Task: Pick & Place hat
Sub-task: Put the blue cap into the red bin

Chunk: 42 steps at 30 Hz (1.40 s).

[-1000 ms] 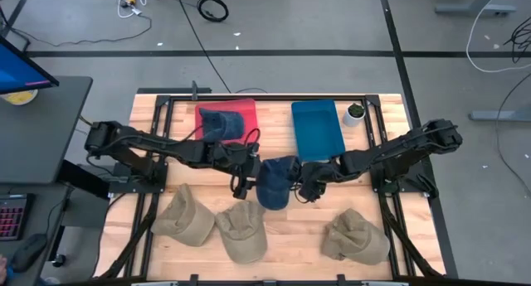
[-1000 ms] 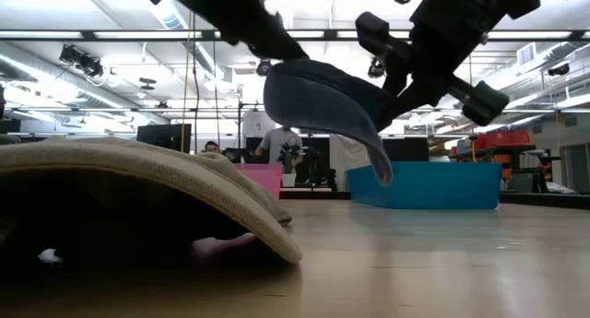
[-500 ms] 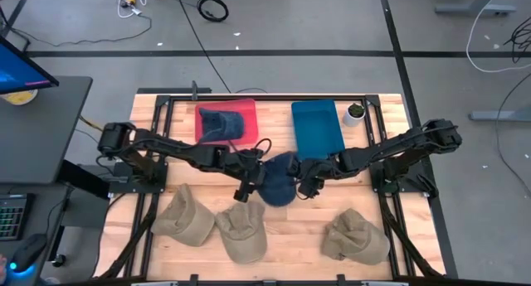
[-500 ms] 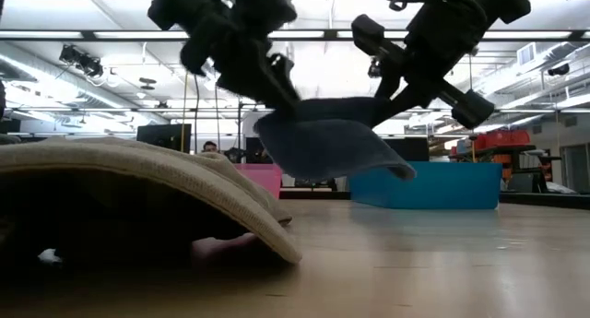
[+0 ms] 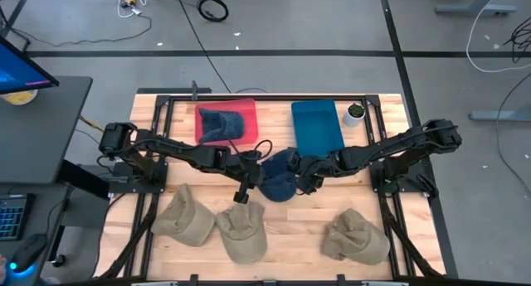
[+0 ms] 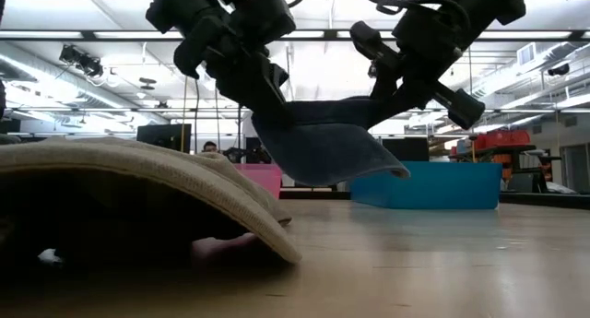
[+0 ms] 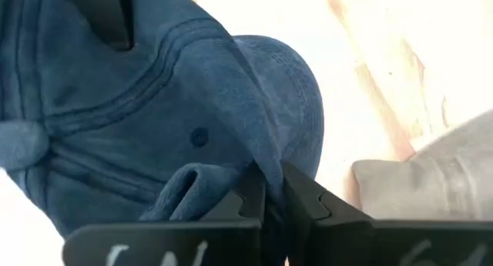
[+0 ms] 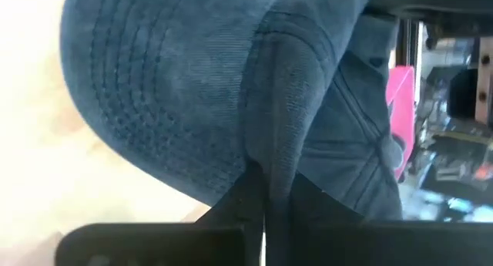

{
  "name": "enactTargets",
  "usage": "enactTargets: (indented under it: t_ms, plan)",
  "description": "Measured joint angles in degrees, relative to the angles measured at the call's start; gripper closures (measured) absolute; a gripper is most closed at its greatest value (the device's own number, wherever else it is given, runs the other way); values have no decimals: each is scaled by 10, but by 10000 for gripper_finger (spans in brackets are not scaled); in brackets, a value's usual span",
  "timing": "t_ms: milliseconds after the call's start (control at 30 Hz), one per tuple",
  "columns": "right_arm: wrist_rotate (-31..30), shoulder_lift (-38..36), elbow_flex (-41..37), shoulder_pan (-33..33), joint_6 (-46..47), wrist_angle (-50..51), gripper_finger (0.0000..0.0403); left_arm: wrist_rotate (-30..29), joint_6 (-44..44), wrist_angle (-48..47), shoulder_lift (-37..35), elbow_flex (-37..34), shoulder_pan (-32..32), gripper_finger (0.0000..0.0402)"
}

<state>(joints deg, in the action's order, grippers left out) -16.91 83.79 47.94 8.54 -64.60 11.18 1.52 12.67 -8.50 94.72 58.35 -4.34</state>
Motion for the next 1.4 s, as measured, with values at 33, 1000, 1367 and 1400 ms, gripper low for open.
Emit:
enactTargets:
  t_ms: [33,1000,1367,1400]
  plan:
    - [0,0,0,0,15,0,378,0,-13,1,0,0,0,382]
    - [-216,-19,2,71,465,-4,145,-312,-290,-177,-95,-1,1,383]
    - [-68,-19,1,71,689,34,159,-385,-401,-278,-222,0,80,374]
    - [-51,-19,1,71,693,34,160,-385,-415,-283,-223,-3,91,372]
